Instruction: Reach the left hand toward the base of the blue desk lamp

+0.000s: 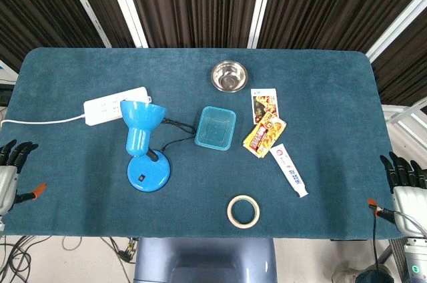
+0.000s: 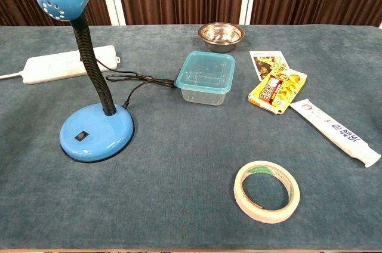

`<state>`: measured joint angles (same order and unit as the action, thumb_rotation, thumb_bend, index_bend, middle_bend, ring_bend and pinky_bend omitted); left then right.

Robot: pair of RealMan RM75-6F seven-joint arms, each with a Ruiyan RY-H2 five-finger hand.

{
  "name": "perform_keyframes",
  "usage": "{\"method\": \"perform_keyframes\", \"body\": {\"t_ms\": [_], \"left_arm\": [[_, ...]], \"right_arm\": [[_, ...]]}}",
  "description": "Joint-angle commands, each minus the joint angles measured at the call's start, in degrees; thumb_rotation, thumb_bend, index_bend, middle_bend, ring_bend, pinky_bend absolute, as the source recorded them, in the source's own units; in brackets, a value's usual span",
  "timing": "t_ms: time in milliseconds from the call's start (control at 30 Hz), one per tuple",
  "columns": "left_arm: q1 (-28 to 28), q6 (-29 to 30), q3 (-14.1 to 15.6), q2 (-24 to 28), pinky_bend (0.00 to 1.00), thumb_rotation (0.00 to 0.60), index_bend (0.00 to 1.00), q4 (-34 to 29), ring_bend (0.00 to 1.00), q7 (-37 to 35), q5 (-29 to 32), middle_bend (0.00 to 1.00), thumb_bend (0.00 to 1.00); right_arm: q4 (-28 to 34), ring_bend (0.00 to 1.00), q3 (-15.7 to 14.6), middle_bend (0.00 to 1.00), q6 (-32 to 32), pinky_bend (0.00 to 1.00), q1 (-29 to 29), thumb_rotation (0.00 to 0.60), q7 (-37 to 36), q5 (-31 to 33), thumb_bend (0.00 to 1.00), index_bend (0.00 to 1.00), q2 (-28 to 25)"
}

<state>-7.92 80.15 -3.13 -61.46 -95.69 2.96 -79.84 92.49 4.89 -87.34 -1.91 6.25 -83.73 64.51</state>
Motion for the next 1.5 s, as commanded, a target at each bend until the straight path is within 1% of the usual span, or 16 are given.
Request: {"method": "perform_keyframes", "body": {"t_ms": [33, 133, 200, 233, 300, 333, 367, 400, 500, 567, 667, 800, 867, 900, 1100, 1500], "left_arm": [[-0.22, -0.44, 0.26, 0.03, 0.24, 0.6, 0.15, -0.13, 0.06, 0.05, -0.46, 0.14, 0.18], [-0.53, -0.59, 0.83, -0.21, 0.37, 0.6, 0.15, -0.19, 0.16, 0.4, -2.14, 0.2, 0.18], [-1.0, -0.98, 1.7, -0.42, 0.49, 0.6, 0.15, -0.22, 0.27, -0.3, -4.61, 0.27, 0.21], [-1.27, -1.28, 2.12, -0.49, 0.54, 0.6, 0.16, -0.17, 0.31, -0.92, -5.77, 0.31, 0.22], [-2.04, -2.33, 3.17, -0.65, 0.66, 0.6, 0.18, 0.1, 0.46, -2.34, -8.32, 0.45, 0.29], [-2.4, -2.8, 3.49, -0.88, 0.7, 0.6, 0.2, 0.25, 0.51, -2.71, -9.14, 0.5, 0.32], [-2.77, -3.25, 3.7, -1.29, 0.74, 0.6, 0.22, 0.45, 0.58, -2.94, -9.8, 0.57, 0.37], [-3.48, -4.25, 3.96, -2.34, 0.77, 0.6, 0.23, 0.8, 0.61, -3.46, -10.57, 0.61, 0.43], [-5.57, -8.74, 5.2, -4.52, 0.81, 0.6, 0.23, 1.72, 0.66, -3.71, -11.55, 0.68, 0.51], [-7.06, -11.68, 5.87, -5.45, 0.84, 0.6, 0.23, 1.96, 0.69, -2.66, -12.12, 0.72, 0.55], [-8.36, -13.64, 5.63, -7.78, 0.87, 0.6, 0.24, 2.27, 0.73, -0.83, -11.96, 0.76, 0.58], [-9.73, -16.32, 4.76, -11.36, 0.88, 0.6, 0.24, 3.47, 0.75, 3.21, -9.29, 0.79, 0.58], [-11.53, -20.64, 4.5, -12.98, 0.88, 0.6, 0.24, 4.22, 0.75, 3.26, -6.79, 0.79, 0.58], [-11.95, -21.31, 4.38, -13.33, 0.88, 0.6, 0.24, 4.48, 0.75, 3.37, -6.36, 0.79, 0.58], [-13.12, -22.34, 4.61, -15.67, 0.88, 0.6, 0.23, 5.88, 0.75, 4.54, -5.82, 0.78, 0.58], [-14.73, -23.15, 4.86, -18.01, 0.88, 0.6, 0.2, 6.67, 0.75, 6.56, -4.92, 0.78, 0.58]], "right_arm": [[0.07, 0.05, 0.05, 0.05, 0.01, 0.0, 0.02, 0.6, 0.23, 0.14, 0.26, 0.03, 0.01], [0.15, 0.05, 0.07, 0.05, 0.08, 0.0, 0.06, 0.6, 0.52, 0.39, 0.26, 0.03, -0.01], [0.27, 0.05, 0.15, 0.05, 0.06, 0.0, 0.12, 0.6, 0.75, 0.66, 0.26, 0.03, -0.01], [0.29, 0.05, 0.17, 0.05, 0.09, 0.0, 0.13, 0.6, 0.84, 0.77, 0.26, 0.03, -0.01], [0.32, 0.05, 0.24, 0.05, 0.18, 0.0, 0.12, 0.6, 1.07, 1.03, 0.26, 0.03, 0.0], [0.35, 0.05, 0.28, 0.05, 0.19, 0.0, 0.14, 0.6, 1.17, 1.16, 0.26, 0.03, 0.01], [0.38, 0.05, 0.32, 0.05, 0.18, 0.0, 0.16, 0.6, 1.36, 1.31, 0.26, 0.03, 0.03], [0.41, 0.05, 0.4, 0.05, 0.12, 0.0, 0.22, 0.6, 1.78, 1.59, 0.26, 0.03, 0.09], [0.64, 0.05, 0.5, 0.05, 0.12, 0.0, 0.25, 0.6, 1.98, 1.87, 0.26, 0.03, 0.08], [0.54, 0.05, 0.5, 0.05, 0.08, 0.0, 0.22, 0.6, 2.17, 1.75, 0.26, 0.03, 0.04], [0.6, 0.05, 0.46, 0.05, 0.18, 0.0, 0.22, 0.6, 2.08, 1.77, 0.26, 0.03, 0.04], [0.62, 0.05, 0.49, 0.05, 0.2, 0.0, 0.21, 0.6, 2.04, 1.8, 0.26, 0.03, 0.02], [0.6, 0.05, 0.49, 0.05, 0.23, 0.0, 0.21, 0.6, 2.03, 1.83, 0.26, 0.03, -0.01], [0.6, 0.05, 0.5, 0.05, 0.24, 0.0, 0.21, 0.6, 2.07, 1.85, 0.26, 0.03, 0.0], [0.82, 0.05, 0.65, 0.05, 0.39, 0.0, 0.24, 0.6, 2.42, 2.44, 0.26, 0.03, 0.01], [0.97, 0.05, 0.66, 0.05, 0.53, 0.0, 0.21, 0.6, 2.31, 2.52, 0.26, 0.03, -0.08]]}}
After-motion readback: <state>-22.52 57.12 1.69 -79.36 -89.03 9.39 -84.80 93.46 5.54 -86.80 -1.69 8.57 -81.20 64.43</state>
